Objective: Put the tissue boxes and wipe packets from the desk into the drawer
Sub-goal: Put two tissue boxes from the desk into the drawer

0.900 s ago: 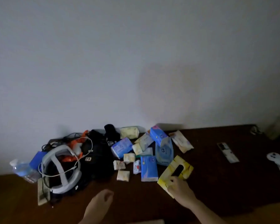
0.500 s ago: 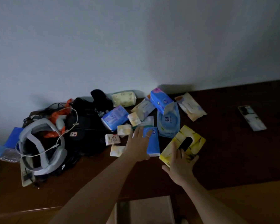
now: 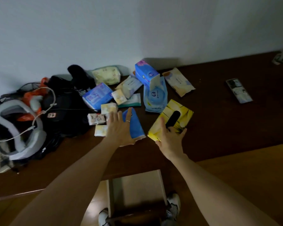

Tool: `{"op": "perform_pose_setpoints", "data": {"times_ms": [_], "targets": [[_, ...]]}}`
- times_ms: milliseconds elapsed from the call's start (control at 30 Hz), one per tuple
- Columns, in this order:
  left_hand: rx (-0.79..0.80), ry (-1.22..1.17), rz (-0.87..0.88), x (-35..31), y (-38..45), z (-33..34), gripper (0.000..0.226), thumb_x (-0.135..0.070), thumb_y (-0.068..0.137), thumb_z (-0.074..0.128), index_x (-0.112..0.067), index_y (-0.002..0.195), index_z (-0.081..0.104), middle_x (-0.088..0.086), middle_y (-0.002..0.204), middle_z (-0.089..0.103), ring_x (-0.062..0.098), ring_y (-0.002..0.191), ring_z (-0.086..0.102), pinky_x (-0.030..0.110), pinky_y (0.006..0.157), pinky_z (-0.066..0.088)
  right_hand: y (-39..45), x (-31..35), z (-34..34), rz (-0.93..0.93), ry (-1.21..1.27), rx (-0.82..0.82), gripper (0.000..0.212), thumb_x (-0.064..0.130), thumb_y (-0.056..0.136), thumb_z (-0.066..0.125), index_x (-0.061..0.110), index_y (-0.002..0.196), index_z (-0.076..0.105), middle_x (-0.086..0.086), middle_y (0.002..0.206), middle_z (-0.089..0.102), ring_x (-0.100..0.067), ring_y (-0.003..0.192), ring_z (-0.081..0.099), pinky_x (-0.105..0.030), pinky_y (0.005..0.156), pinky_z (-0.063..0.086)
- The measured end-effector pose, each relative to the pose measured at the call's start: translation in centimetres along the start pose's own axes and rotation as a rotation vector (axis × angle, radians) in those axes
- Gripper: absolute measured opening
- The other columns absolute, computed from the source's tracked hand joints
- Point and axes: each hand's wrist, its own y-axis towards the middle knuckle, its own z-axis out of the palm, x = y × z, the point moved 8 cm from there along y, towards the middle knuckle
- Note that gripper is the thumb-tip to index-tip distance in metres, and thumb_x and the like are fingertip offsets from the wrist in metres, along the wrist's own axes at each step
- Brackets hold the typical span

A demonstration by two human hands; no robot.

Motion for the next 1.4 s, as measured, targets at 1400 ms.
{"op": "perform_pose_setpoints", "data": {"times_ms": [1400], "targets": [[0.004,-0.143,-0.187,-0.1,-18.4,60.9,0.13,-0.094,0.066,0.047,-0.014,0.162,0.009,0.019,0.134,0.038,0.035,0.116,0.038,0.047,0.1,0.039,-16.2,-2.6,64.1,-0.487,-0.064,0.569,0.099,0.06,0.078,0.064,0.032,0.159,0.014,-0.007,0.149,0.05,-0.026,0.144,0.037,-0.072,0.111,0.01]]}}
